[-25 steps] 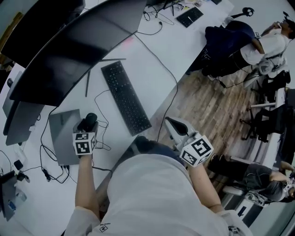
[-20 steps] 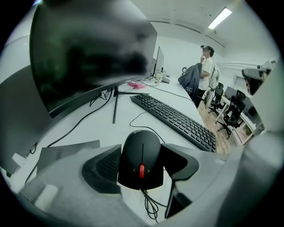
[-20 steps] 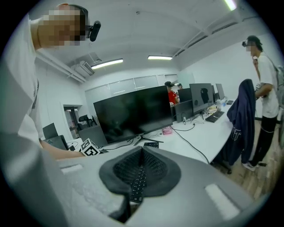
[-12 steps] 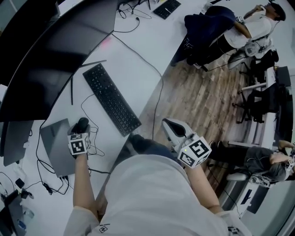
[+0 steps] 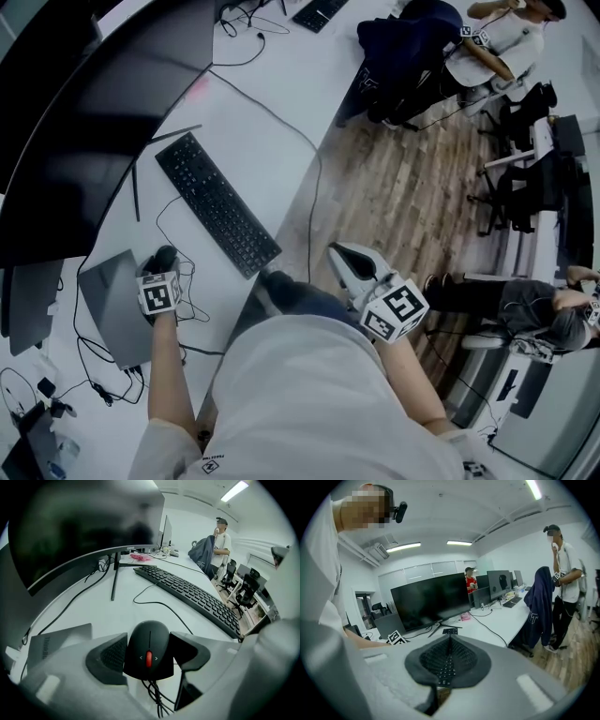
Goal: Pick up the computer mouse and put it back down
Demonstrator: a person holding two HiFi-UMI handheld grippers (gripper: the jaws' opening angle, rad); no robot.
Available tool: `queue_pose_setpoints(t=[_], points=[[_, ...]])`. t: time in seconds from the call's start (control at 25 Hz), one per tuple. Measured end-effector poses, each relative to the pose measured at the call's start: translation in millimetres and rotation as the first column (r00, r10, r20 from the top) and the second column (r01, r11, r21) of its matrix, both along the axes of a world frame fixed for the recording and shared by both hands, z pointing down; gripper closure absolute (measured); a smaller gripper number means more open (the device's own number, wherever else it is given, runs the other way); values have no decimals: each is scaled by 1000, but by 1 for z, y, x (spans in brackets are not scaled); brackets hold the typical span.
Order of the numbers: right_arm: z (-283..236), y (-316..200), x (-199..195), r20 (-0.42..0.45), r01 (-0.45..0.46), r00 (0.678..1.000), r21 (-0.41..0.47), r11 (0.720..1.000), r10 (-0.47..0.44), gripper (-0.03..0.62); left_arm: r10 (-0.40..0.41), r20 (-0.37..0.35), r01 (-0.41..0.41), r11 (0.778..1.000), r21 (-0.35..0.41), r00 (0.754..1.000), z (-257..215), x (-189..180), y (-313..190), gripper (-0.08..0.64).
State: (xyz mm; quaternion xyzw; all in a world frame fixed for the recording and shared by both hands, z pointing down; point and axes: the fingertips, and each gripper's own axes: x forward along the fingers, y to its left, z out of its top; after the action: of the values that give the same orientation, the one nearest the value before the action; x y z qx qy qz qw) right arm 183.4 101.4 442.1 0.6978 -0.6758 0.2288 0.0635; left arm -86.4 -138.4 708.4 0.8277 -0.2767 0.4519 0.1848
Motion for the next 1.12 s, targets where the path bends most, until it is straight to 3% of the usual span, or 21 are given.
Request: queue_pose_setpoints(t=[0.64,1.12], points=[[-2,-3,-2,7,15,1000,10,1000,-15,589,14,-6,-14,1000,-1,1000,-1,1,2,247],[-3,-25,-18,22,126,992,29,992,-126,589,-46,-104,54,995,81,994,-49,-9,3,262]])
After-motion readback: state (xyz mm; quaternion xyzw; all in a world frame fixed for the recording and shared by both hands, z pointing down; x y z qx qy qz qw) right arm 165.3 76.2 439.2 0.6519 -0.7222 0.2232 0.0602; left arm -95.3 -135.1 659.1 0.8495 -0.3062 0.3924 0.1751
